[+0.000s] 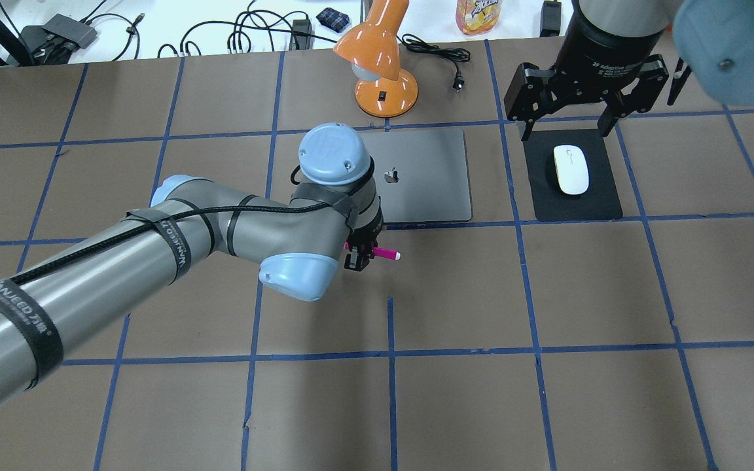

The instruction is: Place pen and mouse around notebook

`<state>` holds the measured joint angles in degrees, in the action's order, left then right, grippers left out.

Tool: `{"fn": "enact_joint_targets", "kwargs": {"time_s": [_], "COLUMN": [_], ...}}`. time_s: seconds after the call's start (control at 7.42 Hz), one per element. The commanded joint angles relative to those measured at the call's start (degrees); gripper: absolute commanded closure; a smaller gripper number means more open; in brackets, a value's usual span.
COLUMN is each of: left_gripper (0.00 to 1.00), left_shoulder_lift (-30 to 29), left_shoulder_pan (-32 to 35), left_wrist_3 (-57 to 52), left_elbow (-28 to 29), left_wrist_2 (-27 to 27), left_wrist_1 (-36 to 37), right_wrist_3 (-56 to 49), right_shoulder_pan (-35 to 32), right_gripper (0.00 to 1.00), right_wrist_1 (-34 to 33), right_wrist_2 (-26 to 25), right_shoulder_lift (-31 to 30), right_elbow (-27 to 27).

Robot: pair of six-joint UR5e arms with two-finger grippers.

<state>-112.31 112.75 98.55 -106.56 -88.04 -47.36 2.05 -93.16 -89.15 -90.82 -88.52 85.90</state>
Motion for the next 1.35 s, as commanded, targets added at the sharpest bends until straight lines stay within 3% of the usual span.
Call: {"fn": "enact_joint_targets", "kwargs": {"time_s": [0.0, 0.13, 0.27, 0.4, 0.67, 1.21], "left_gripper": [1.0, 1.0, 0.63, 0.01, 0.0, 0.0], "left_shoulder_lift": [-3.9, -4.7, -4.7, -4.6, -2.4, 6.4], "left_shoulder_pan": [2.9, 3.3, 3.4, 3.1, 0.2, -14.5], "left_wrist_3": [5.7, 5.5, 4.6, 2.5, -9.1, -58.7], "left_elbow": [2.6, 2.6, 2.3, 2.1, 3.0, 5.5], "left_wrist_2": [0.0, 0.0, -0.5, -0.8, -0.6, -1.7], "left_wrist_1": [0.1, -0.1, -0.9, -0.9, -3.0, -16.5], "right_wrist_3": [-0.7, -0.4, -0.4, -0.4, -0.4, 0.0], "right_shoulder_pan": [0.0, 0.0, 0.0, 0.0, 0.0, 0.0], "right_gripper": [0.0, 0.0, 0.0, 0.0, 0.0, 0.0], "right_wrist_1": [-0.1, -0.1, -0.1, -0.1, -0.1, -0.2], "right_wrist_2": [0.0, 0.1, 0.0, 0.0, 0.0, 0.1], "right_shoulder_lift": [0.0, -0.1, 0.0, 0.0, 0.1, 0.1], "right_elbow": [-0.1, 0.0, 0.0, -0.1, -0.1, 0.0]}}
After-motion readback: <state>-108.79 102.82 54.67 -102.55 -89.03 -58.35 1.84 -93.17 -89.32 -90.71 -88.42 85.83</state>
